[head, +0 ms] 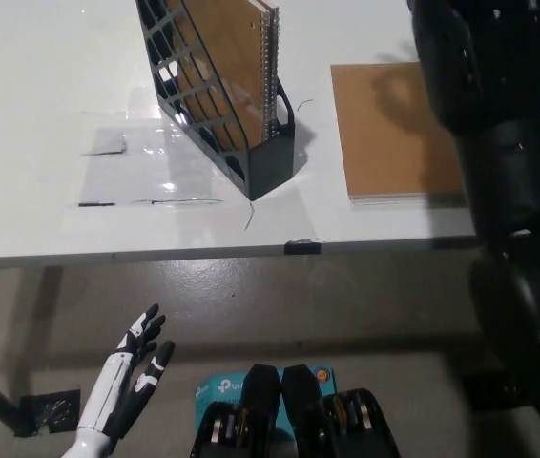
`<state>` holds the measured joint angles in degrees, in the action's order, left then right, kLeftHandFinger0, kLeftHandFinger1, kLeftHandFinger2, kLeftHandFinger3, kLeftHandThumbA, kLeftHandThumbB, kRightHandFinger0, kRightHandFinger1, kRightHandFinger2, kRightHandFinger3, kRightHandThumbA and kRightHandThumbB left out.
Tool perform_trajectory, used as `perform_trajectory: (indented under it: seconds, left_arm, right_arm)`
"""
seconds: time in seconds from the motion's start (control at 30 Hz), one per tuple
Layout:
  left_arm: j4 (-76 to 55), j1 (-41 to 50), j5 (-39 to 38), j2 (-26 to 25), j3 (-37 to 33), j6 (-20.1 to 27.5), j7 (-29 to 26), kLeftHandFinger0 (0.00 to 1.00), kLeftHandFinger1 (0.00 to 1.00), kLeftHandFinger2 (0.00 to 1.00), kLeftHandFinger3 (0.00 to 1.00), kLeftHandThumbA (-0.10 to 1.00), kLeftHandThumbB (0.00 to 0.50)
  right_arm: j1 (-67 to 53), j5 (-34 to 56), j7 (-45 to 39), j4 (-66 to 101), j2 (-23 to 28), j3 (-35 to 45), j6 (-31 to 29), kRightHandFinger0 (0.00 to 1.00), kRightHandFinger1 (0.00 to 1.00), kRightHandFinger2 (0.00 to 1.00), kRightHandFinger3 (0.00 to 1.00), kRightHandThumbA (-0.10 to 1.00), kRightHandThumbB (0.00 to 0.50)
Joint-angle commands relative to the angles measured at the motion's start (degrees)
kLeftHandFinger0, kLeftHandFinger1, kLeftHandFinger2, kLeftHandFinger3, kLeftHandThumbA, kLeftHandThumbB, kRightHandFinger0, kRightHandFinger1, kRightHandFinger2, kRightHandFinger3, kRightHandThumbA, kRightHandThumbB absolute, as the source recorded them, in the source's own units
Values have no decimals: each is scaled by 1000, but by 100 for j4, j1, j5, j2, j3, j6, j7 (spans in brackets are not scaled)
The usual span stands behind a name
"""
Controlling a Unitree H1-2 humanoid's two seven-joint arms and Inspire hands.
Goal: Use the right hand to pick up a book from the book holder on the left side and put it on another book on the right side
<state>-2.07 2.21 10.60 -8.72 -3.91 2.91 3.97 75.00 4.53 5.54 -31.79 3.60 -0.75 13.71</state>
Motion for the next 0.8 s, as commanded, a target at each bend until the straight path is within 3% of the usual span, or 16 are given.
perform_trajectory:
  seconds: [0.0, 0.43, 0.77]
  left_arm:
    - [-95, 34, 41, -4, -39, 152, -28, 1000, 1000, 1000, 1000, 880, 0]
    - [-81, -15, -168, -21, -5, 164, 64, 1000, 1000, 1000, 1000, 877, 29]
    - [-32, -10, -118, -43, -18, 198, 34, 1000, 1000, 1000, 1000, 894, 51]
  right_arm:
    - [-384, -579, -962, 373, 248, -949, 629, 1000, 1000, 1000, 1000, 837, 500]
    - [-771, -423, -1197, -546, -41, -1212, 558, 1000, 1000, 1000, 1000, 916, 500]
    - [-590, -288, -1235, -965, -197, -859, 441, 1000, 1000, 1000, 1000, 907, 484]
